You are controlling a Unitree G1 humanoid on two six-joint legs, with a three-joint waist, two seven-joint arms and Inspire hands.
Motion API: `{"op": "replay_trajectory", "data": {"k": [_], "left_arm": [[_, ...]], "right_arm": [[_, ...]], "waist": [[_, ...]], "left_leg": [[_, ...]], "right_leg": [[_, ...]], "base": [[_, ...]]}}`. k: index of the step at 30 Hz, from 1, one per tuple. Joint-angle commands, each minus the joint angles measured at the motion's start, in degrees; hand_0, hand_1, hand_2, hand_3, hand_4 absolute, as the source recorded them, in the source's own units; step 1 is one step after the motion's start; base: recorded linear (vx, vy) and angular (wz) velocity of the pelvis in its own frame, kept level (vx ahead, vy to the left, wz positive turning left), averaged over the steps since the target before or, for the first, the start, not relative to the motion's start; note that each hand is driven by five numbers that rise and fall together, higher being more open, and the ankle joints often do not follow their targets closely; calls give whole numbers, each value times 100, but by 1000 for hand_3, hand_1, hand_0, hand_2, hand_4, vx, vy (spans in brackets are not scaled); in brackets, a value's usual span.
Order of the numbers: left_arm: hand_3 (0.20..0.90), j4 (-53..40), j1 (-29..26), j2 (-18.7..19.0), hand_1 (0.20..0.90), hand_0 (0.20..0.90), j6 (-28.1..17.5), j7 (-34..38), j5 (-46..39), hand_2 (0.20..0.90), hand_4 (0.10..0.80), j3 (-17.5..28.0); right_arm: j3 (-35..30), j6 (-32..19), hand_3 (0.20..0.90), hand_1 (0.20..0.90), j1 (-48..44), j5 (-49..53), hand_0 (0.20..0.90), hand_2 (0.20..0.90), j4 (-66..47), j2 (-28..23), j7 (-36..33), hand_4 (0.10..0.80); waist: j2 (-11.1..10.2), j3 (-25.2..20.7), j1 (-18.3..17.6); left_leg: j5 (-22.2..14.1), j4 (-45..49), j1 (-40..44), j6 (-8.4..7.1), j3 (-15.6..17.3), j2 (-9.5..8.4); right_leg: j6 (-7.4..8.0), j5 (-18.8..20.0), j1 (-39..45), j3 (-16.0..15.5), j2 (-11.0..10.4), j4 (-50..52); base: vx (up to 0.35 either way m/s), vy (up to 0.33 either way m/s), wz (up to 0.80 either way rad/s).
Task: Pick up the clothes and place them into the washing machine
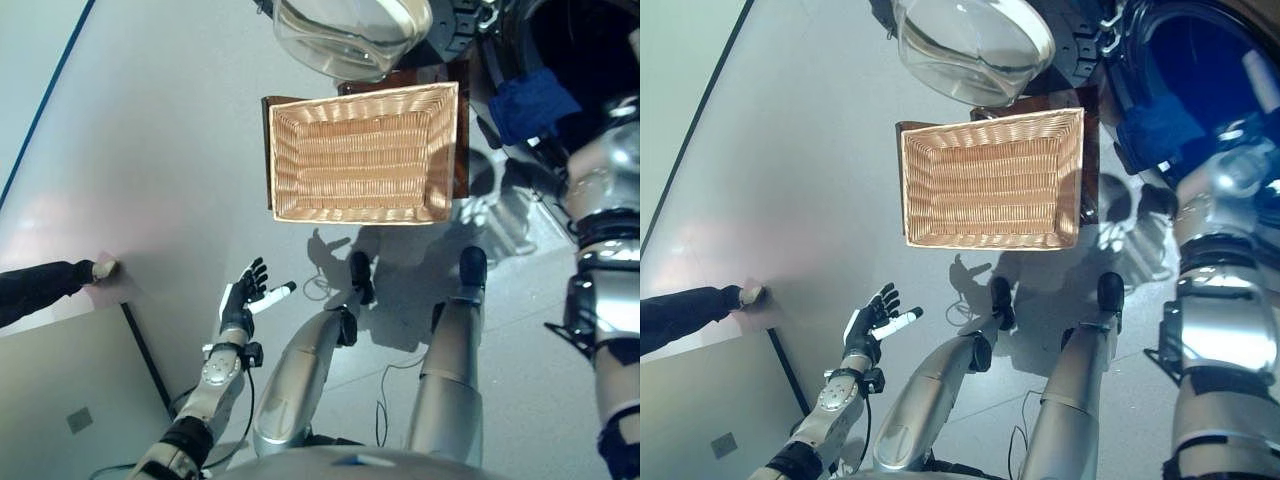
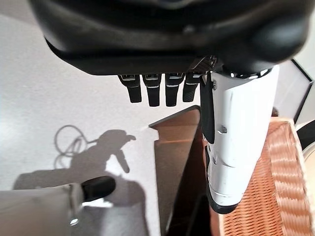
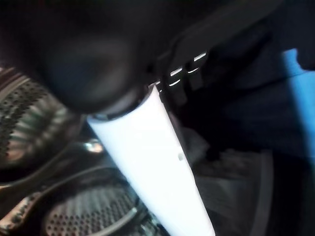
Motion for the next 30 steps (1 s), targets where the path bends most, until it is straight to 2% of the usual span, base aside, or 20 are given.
{"op": "replay_trajectory", "data": {"k": [1, 5, 13, 20, 30], "left_arm": [[900, -181, 368, 229, 900, 900, -331, 240, 78, 900, 800, 457], [900, -183, 424, 184, 900, 900, -327, 250, 138, 900, 800, 518], [900, -226, 489, 193, 900, 900, -365, 245, 182, 900, 800, 598], [900, -69, 464, 109, 900, 900, -377, 282, 182, 900, 800, 647], [900, -6, 453, 86, 900, 900, -357, 318, 143, 900, 800, 569]], "right_arm": [[83, -561, 900, 900, 214, -552, 900, 900, -874, -150, -23, 800], [-39, -626, 900, 900, 794, -786, 900, 900, -1399, 394, -15, 800], [-187, -833, 900, 900, 1372, -737, 900, 900, -1759, 875, 135, 800], [-338, -1131, 900, 900, 1868, -83, 900, 900, -1612, 1424, 442, 800], [-625, -1409, 900, 900, 1880, 1039, 900, 900, -838, 1792, 644, 800]], "waist": [[360, 78, -153], [340, 111, -207], [318, 116, -231], [279, 91, -279], [332, 77, -283]], "left_leg": [[146, -23, -288, -492, -159, 355], [14, 151, -312, -462, -87, 366], [-114, 371, -385, -431, 12, 423], [-203, 436, -392, -425, 151, 464], [-242, 485, -455, -433, 234, 488]], "right_leg": [[-400, -220, 382, -230, 327, 99], [-402, -239, 354, -155, 336, 119], [-408, -223, 264, -32, 360, 172], [-396, -192, 220, 81, 383, 111], [-410, -172, 151, 132, 390, 49]], "base": [[-5, 28, -10], [-1, 42, -6], [-2, 30, -7], [5, 36, -11], [-3, 11, -5]]}}
